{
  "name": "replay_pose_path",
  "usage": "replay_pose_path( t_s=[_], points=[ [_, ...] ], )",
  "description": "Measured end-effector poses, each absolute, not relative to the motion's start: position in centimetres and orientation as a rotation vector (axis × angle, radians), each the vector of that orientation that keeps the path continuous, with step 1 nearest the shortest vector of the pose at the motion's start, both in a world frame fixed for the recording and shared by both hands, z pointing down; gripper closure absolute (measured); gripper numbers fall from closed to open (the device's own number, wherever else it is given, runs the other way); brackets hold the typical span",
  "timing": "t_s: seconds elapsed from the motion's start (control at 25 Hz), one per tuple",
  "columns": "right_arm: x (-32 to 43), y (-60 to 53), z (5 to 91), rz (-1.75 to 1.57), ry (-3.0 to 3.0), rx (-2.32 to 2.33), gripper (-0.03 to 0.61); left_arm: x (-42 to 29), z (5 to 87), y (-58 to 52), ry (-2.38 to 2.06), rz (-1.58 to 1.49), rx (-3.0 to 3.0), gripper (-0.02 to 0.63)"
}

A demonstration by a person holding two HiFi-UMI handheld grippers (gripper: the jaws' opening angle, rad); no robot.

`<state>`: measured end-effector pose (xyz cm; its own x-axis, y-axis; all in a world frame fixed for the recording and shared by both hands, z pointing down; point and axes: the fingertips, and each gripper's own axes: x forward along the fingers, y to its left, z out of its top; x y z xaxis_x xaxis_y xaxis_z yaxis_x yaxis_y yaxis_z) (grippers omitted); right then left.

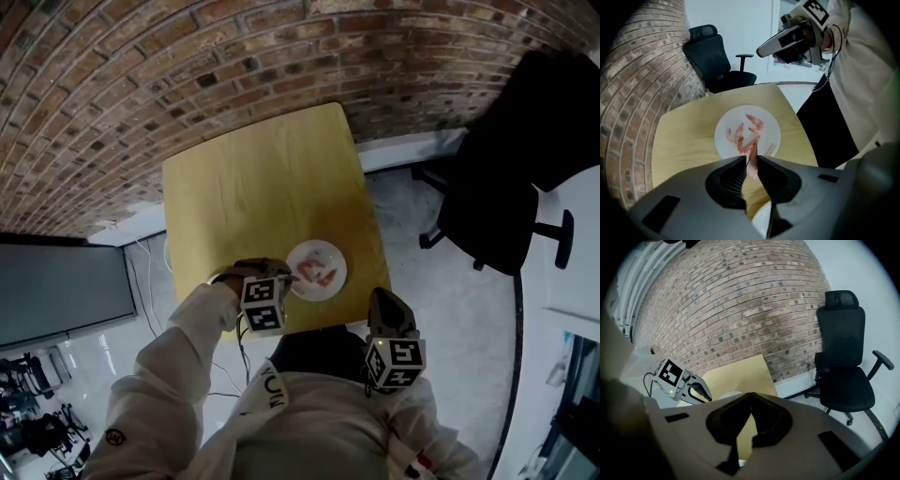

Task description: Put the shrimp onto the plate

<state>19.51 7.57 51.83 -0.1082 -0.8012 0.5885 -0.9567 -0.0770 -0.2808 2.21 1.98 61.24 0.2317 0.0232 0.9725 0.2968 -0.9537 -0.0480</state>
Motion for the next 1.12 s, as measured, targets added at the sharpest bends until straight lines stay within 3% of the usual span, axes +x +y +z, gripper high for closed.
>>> replay_pose_path(
  t_s=[0.64, 1.12],
  points=[
    [27.9, 10.4, 52.7, 0.996, -1.812, 2.055, 0.554, 12.3, 62.7, 0.9, -0.442, -1.675, -2.152, 0.537],
    [30.3, 11.1, 52.9, 1.002, -1.736, 2.096, 0.555, 14.3, 64.3, 0.2, -0.485, -1.608, -2.079, 0.537]
  ],
)
